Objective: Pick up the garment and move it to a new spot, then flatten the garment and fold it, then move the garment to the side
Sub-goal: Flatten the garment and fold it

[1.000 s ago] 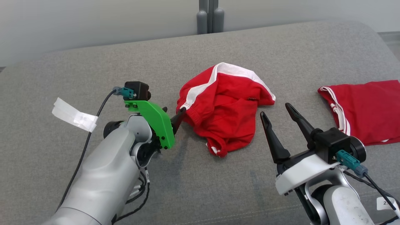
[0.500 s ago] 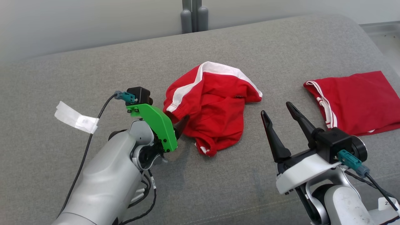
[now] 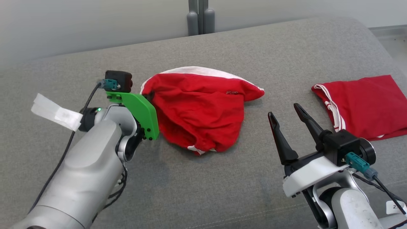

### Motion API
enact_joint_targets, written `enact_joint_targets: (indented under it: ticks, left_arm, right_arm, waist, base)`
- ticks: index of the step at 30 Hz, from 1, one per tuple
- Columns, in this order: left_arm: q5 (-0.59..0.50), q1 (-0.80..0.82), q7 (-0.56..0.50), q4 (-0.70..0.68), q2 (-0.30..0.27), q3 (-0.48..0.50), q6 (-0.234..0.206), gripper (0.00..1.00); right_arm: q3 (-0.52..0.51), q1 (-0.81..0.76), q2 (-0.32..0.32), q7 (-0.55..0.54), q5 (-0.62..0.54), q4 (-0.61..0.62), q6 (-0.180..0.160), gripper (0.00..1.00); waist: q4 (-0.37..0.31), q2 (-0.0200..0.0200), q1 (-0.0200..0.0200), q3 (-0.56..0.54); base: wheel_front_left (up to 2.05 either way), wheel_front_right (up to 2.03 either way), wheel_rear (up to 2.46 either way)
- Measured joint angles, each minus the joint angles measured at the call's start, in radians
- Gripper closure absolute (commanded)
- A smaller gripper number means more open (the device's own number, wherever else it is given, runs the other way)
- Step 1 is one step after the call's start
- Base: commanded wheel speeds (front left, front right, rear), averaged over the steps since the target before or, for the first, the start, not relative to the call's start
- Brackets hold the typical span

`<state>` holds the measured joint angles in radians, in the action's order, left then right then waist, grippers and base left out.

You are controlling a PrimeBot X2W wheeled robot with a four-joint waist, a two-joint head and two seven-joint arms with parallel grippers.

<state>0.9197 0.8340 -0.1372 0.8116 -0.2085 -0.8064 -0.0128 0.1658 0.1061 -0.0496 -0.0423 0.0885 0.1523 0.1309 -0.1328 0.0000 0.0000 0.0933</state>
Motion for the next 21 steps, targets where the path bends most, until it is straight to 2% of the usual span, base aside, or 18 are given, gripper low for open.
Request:
enact_joint_targets:
  ticks: [5,11,15,17,19,21]
  left_arm:
    - [-0.061,0.037,0.083,-0.062,-0.044,-0.006,-0.027,1.0]
    - [-0.112,0.081,0.172,-0.149,-0.063,-0.011,-0.022,1.0]
    - [-0.106,0.105,0.222,-0.233,-0.038,-0.02,0.055,1.0]
    - [-0.083,0.096,0.21,-0.269,-0.021,-0.037,0.092,1.0]
    - [-0.056,0.063,0.17,-0.303,-0.027,-0.074,0.119,1.0]
    - [-0.035,0.01,0.129,-0.342,-0.057,-0.118,0.133,1.0]
  right_arm:
    - [0.004,-0.004,0.0,0.0,0.0,-0.004,0.0,0.0]
    - [0.011,-0.009,0.0,-0.001,0.004,-0.011,0.0,0.0]
    - [0.011,-0.016,0.0,-0.001,0.005,-0.013,0.0,0.0]
    - [0.007,-0.02,0.0,-0.002,0.005,-0.012,0.0,0.0]
    - [0.004,-0.021,0.0,-0.002,0.005,-0.012,0.0,0.0]
    - [0.005,-0.022,0.001,-0.004,0.005,-0.011,0.0,0.0]
  waist:
    - [0.02,0.0,0.0,-0.022]
    - [0.034,0.0,0.0,-0.05]
    - [0.039,0.0,0.0,-0.062]
    - [0.043,0.0,0.0,-0.064]
    - [0.048,0.0,0.0,-0.066]
    - [0.052,0.0,0.0,-0.065]
  base:
    - [0.0,0.0,0.0]
    - [0.0,0.0,0.0]
    - [0.0,0.0,0.0]
    - [0.0,0.0,0.0]
    - [0.0,0.0,0.0]
    - [0.0,0.0,0.0]
